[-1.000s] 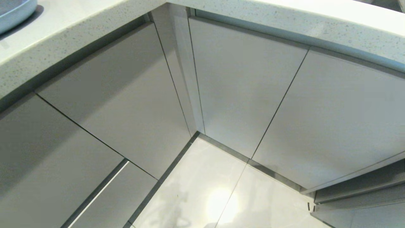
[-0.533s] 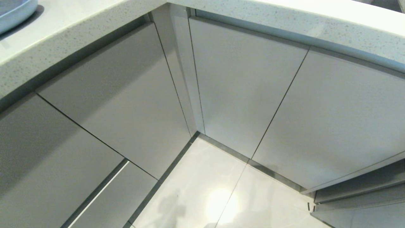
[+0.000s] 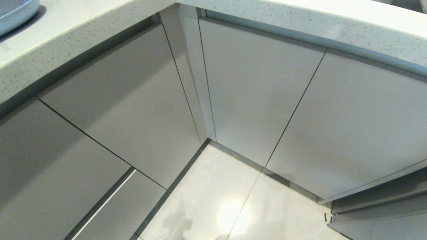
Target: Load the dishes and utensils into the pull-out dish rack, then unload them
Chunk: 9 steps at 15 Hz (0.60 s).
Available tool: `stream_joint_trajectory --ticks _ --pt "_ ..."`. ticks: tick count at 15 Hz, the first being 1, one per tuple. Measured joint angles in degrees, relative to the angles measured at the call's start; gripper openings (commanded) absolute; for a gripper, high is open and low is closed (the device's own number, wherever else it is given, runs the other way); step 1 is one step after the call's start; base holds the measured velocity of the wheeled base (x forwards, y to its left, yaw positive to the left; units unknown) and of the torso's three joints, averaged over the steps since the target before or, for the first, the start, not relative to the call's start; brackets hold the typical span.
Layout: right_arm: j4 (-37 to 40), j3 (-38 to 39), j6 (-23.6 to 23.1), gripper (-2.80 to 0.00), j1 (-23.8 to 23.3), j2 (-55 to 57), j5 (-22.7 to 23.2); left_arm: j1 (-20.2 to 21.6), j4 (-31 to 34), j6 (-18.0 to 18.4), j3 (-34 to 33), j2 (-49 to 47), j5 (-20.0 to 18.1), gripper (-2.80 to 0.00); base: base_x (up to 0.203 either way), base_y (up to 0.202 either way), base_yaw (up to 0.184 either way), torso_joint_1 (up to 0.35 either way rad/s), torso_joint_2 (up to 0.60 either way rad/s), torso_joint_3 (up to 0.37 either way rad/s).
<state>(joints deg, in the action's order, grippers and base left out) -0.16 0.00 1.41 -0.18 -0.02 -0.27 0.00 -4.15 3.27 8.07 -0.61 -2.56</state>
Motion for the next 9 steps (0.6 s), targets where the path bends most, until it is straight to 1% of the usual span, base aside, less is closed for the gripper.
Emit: stream_joint_trajectory --ticks 2,3,4,6,7,9 --pt "0.0 0.0 0.0 -2.8 0.0 0.0 0.0 0.0 -4.8 0.5 -5.4 0.4 0.1 -2.8 0.0 0.0 0.0 0.0 0.0 0.0" --pt "0.0 0.0 0.0 -2.8 0.0 0.0 0.0 0.0 -6.3 0.6 -6.7 0.5 0.1 -2.8 0.0 0.0 0.0 0.0 0.0 0.0" --pt "0.0 0.0 0.0 -2.8 0.0 0.0 0.0 0.0 -5.5 0.5 -7.4 0.6 0.1 -2.8 0.0 0.0 0.0 0.0 0.0 0.0" --pt "0.0 0.0 0.0 -2.8 0.0 0.0 0.0 0.0 0.1 0.4 -7.9 0.6 0.2 -2.8 0.0 0.0 0.0 0.0 0.0 0.0" --pt "0.0 0.0 0.0 -2.8 0.0 0.0 0.0 0.0 1.1 0.2 -8.0 0.6 0.1 -2.8 0.0 0.0 0.0 0.0 0.0 0.0" --pt "0.0 0.0 0.0 -2.8 0.0 0.0 0.0 0.0 0.9 -0.1 -8.0 0.7 0.2 -2.8 0.0 0.0 0.0 0.0 0.0 0.0"
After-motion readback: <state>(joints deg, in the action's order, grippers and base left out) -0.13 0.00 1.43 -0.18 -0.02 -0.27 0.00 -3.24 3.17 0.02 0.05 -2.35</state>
